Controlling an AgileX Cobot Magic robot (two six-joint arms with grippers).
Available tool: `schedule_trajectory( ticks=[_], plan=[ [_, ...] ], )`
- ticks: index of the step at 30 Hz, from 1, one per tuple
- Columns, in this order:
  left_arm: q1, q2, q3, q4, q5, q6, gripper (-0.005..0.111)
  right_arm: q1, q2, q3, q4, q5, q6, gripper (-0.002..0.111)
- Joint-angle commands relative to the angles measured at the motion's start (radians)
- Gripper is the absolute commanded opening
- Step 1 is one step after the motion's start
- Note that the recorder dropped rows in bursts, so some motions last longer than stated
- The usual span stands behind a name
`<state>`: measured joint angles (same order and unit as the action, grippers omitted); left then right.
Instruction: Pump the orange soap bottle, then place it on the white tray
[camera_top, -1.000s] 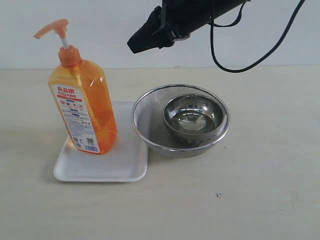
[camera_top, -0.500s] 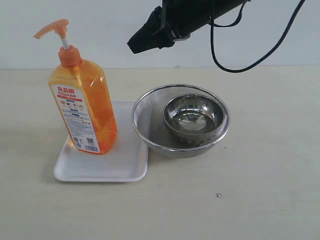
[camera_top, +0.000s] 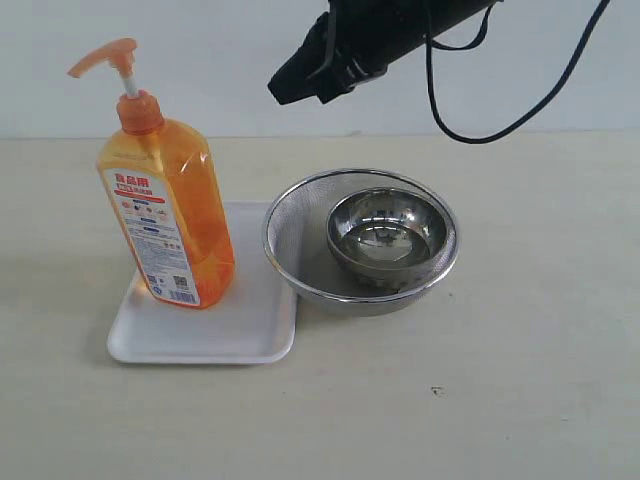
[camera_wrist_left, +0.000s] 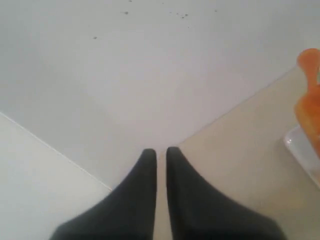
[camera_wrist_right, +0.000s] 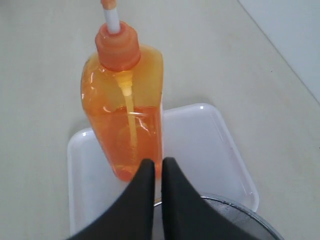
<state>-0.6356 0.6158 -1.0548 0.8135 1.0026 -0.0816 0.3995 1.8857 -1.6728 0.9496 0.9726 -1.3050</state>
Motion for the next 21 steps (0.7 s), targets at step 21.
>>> schedule_trajectory(
  ticks=[21],
  plan=[
    [-0.003,-0.097,0.506,0.155,-0.545,-0.546,0.005,-0.007,0.124,-0.002,0.041,0.013,-0.082,0.0]
  ],
)
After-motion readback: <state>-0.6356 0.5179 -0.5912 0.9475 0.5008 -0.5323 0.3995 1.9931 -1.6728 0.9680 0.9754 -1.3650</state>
